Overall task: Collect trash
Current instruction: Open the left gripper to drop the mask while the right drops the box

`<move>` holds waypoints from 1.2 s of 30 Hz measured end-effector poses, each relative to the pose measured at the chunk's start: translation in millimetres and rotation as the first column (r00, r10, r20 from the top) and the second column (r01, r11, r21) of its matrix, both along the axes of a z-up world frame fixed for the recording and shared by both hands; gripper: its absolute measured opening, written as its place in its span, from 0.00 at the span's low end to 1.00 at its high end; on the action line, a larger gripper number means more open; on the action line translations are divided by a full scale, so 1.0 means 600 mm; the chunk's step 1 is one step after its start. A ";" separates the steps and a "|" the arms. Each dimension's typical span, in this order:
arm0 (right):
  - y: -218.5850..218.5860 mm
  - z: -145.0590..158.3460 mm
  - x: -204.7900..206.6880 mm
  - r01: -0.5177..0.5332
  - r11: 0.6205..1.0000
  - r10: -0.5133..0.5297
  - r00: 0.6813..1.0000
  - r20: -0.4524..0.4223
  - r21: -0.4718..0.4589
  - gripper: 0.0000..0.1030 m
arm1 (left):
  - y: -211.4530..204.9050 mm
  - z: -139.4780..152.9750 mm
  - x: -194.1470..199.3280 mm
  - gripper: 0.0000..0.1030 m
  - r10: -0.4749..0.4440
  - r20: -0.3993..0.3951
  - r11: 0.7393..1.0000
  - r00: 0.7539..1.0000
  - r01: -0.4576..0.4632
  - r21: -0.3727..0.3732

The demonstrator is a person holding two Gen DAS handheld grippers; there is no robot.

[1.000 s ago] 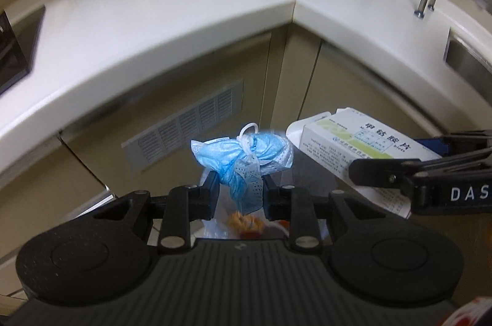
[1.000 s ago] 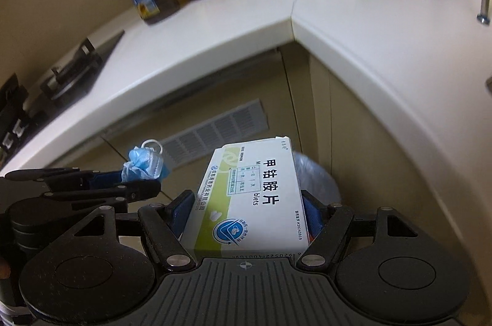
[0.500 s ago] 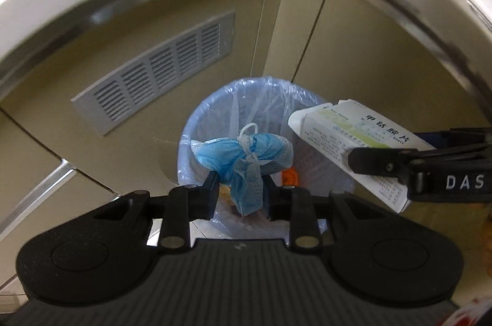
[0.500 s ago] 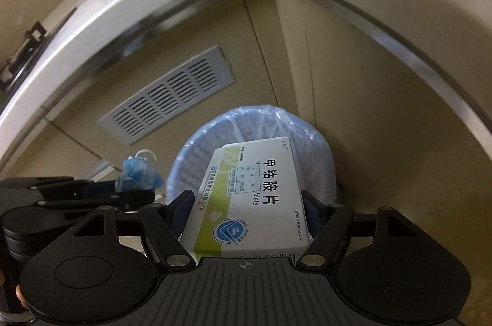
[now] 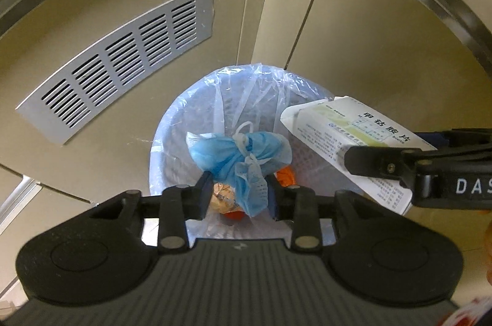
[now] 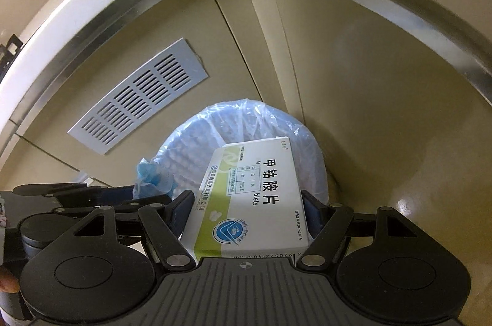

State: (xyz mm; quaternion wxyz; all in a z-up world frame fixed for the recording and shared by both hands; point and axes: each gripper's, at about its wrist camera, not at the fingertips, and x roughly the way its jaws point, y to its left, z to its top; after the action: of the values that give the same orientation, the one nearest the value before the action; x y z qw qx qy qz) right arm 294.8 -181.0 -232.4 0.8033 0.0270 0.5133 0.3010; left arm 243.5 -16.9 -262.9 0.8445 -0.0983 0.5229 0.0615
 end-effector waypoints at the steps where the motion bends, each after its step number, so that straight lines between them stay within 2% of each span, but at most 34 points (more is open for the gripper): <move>1: 0.001 -0.001 0.001 0.002 1.000 -0.002 1.000 -0.002 -0.001 0.70 | 0.000 -0.004 0.003 0.34 -0.005 -0.004 1.000 1.000 0.005 -0.001; 4: 0.001 -0.004 0.005 0.008 1.000 -0.008 1.000 -0.008 0.003 0.70 | 0.003 -0.014 0.007 0.47 -0.008 -0.013 1.000 1.000 0.008 -0.004; 9: 0.002 -0.003 0.005 0.010 1.000 -0.010 1.000 -0.010 0.008 0.70 | 0.004 -0.018 0.005 0.54 -0.018 -0.018 1.000 1.000 0.018 -0.002; 24: 0.025 -0.001 0.010 -0.005 0.999 0.006 0.999 -0.033 0.037 0.70 | 0.024 0.003 -0.018 0.53 0.012 -0.015 1.000 1.000 -0.012 0.005; 30: 0.039 -0.015 0.022 0.000 0.993 0.007 0.998 -0.058 0.121 0.75 | 0.026 0.009 -0.021 0.53 0.013 -0.011 1.000 1.000 -0.013 0.017; 32: 0.042 -0.018 0.024 0.005 0.995 0.000 0.999 -0.041 0.104 0.79 | 0.024 0.011 -0.024 0.53 0.007 -0.008 1.000 1.000 -0.006 0.027; 36: 0.035 -0.020 0.028 0.011 0.997 -0.008 0.999 -0.045 0.082 0.79 | 0.022 0.011 -0.030 0.53 0.007 -0.009 1.000 1.000 -0.007 0.026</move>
State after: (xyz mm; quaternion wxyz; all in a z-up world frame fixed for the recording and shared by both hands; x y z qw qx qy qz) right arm 311.3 -159.7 -244.3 0.7913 0.0691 0.5182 0.3172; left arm 225.3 -3.6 -256.4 0.8431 -0.0889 0.5255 0.0716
